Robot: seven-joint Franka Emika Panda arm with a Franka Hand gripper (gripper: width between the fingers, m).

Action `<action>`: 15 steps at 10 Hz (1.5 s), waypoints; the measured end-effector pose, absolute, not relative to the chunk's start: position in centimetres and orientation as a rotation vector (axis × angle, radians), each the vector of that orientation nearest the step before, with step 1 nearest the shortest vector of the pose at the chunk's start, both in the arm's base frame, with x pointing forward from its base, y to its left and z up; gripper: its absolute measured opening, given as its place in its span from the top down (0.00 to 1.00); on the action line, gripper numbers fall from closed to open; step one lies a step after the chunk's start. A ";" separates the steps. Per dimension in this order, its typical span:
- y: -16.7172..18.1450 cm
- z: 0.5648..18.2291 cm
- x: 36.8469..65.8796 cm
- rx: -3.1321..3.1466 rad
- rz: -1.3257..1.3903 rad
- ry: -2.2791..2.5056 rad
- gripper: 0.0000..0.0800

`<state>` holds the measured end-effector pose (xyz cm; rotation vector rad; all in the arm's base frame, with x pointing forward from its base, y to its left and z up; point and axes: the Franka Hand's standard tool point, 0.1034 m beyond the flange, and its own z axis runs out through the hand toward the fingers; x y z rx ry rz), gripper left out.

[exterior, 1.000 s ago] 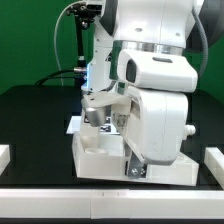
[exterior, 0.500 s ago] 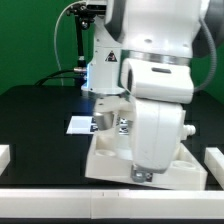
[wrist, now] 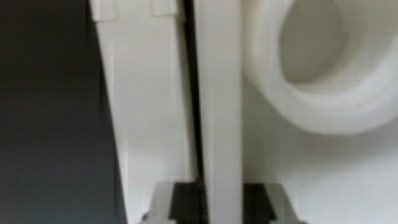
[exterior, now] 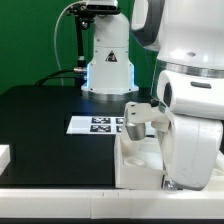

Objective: Assemble square table

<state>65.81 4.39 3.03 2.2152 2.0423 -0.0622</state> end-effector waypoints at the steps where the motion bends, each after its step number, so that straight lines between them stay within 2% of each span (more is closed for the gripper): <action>1: 4.4 3.0 65.9 2.208 -0.066 2.042 0.93; 4: 4.3 3.1 65.8 2.210 -0.069 2.041 0.92; 5: 4.2 3.1 65.8 2.211 -0.069 2.040 0.71; 6: 4.2 3.1 65.8 2.212 -0.070 2.039 0.71; 7: 4.3 3.6 65.7 2.246 -0.085 2.008 0.46; 8: 4.8 5.4 65.6 2.300 -0.113 1.957 0.29; 9: 5.1 7.3 65.6 2.356 -0.116 1.888 0.29; 10: 5.2 9.0 65.3 2.419 -0.130 1.809 0.21; 11: 5.5 10.3 65.1 2.505 -0.143 1.691 0.19; 12: 5.7 11.0 65.3 2.596 -0.124 1.538 0.19; 15: 5.6 10.5 65.2 2.718 -0.116 1.299 0.19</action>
Offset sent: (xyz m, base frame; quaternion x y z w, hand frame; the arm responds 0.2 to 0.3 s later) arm 0.0000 0.0000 0.0000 0.0000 0.0000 0.0000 1.0000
